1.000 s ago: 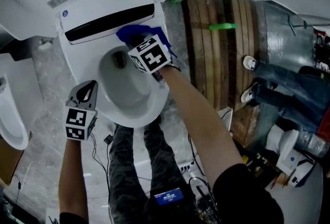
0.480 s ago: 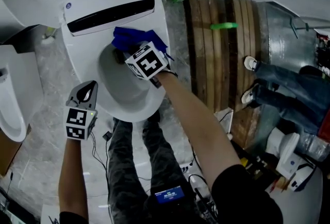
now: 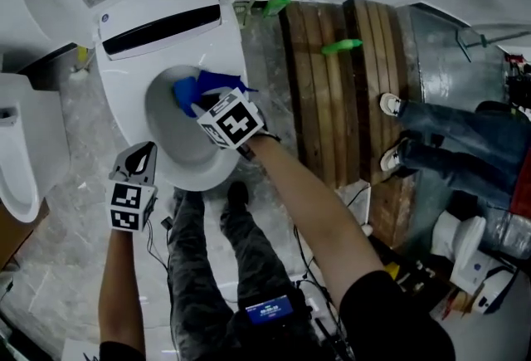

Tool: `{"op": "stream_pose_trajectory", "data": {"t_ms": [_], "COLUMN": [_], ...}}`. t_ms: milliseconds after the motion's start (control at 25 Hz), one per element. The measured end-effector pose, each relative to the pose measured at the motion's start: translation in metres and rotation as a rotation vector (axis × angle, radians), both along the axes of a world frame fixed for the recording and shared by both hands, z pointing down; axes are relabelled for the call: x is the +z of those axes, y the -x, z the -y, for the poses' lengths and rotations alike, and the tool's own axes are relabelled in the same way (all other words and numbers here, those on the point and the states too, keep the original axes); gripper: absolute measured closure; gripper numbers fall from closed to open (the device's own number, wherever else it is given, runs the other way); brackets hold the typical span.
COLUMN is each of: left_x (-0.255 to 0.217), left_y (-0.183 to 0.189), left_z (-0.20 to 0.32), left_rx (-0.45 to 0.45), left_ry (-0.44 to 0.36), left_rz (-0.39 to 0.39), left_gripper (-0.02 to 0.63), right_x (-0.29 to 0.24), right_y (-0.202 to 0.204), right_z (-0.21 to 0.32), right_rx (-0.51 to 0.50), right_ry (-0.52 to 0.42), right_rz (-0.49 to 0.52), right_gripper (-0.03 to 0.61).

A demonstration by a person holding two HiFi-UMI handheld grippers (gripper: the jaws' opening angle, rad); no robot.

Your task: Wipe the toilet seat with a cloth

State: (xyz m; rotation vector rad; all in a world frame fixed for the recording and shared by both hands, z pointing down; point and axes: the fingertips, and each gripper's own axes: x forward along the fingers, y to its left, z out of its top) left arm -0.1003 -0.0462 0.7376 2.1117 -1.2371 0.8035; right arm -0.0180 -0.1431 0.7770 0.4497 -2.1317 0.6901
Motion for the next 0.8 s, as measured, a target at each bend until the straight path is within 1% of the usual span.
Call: {"op": "stream_pose_trajectory", "data": {"t_ms": [200, 320, 560, 800], "left_x": [-0.034, -0.061, -0.135, -0.215], "left_y": [-0.028, -0.043, -0.065, -0.08], "left_z": [-0.017, -0.033, -0.058, -0.071], "left_rx": [-0.017, -0.026, -0.057, -0.105], "left_ry": [-0.037, -0.047, -0.079, -0.119], "left_rz": [0.027, 0.041, 0.063, 0.059], "left_gripper": [0.601, 0.601, 0.601, 0.601], "right_x": [-0.044, -0.08, -0.167, -0.255], "right_y": [-0.026, -0.043, -0.076, -0.101], "right_z": [-0.03, -0.053, -0.097, -0.113], "right_rx": [0.008, 0.019, 0.028, 0.041], "right_ry": [0.005, 0.014, 0.002, -0.042], "right_rz": [0.066, 0.109, 0.176, 0.226], "right_gripper": [0.534, 0.534, 0.534, 0.534]}}
